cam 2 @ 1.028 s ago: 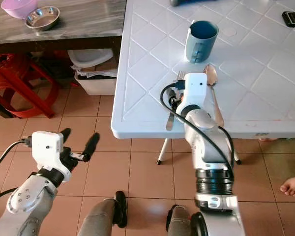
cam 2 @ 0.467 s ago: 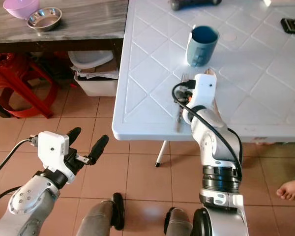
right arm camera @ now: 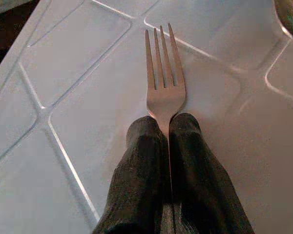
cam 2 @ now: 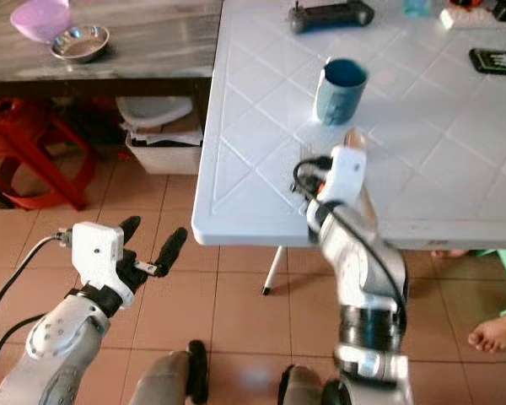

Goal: Setting the table

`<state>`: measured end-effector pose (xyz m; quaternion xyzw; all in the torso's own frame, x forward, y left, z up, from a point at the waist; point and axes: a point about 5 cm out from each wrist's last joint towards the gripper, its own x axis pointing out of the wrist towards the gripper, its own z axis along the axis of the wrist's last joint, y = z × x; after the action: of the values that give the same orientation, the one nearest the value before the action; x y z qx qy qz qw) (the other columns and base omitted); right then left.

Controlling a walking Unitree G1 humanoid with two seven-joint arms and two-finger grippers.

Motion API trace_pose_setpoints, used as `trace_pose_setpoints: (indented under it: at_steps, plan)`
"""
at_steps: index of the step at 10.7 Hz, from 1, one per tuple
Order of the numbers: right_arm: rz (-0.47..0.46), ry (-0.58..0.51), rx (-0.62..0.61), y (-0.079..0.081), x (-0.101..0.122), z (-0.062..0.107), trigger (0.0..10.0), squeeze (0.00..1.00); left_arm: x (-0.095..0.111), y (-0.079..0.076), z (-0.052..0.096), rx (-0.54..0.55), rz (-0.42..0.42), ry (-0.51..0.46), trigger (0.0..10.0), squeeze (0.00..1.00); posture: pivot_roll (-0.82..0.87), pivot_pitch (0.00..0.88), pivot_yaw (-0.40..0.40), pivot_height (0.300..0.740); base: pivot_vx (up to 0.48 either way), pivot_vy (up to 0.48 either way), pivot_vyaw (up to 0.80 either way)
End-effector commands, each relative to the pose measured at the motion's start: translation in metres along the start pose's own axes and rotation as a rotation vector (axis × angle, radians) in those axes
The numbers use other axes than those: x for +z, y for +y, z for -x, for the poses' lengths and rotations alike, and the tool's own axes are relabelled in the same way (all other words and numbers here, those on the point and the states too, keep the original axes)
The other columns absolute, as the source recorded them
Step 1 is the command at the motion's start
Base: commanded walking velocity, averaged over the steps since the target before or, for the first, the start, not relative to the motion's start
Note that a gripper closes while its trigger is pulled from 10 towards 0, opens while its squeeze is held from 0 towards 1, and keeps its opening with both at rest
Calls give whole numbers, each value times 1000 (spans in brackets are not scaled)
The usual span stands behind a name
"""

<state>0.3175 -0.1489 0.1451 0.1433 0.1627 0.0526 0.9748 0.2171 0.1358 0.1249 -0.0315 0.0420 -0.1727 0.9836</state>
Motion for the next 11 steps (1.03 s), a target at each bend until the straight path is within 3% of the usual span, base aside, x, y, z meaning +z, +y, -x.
trace_pose_setpoints:
  at_steps: [1,2,4,5,6,8,11]
  plan:
    - [-27,195,14,3,-45,0,0,0,-2,5,-2,38,-11,-1,10000,0,49,162,59,740,0,0,0]
    - [30,135,37,8,-39,0,0,0,-2,7,-6,66,-22,-9,10000,0,47,153,58,740,0,0,0]
    - [59,47,39,11,-28,0,0,0,-2,11,-9,97,-45,-19,10000,0,43,136,53,740,0,379,0]
    - [37,-18,40,12,-18,-1,0,0,-2,17,-12,151,-74,-33,10000,0,36,122,49,740,0,480,0]
    - [82,-90,51,14,-8,-1,0,0,-1,24,-16,208,-96,-48,10000,0,32,112,43,740,0,480,0]
    - [82,-154,33,12,-1,-2,0,0,1,31,-21,268,-135,-70,10000,0,33,91,28,740,0,480,0]
    - [131,-221,48,14,5,-2,0,0,3,29,-32,271,-151,-94,10000,0,25,81,34,740,0,467,0]
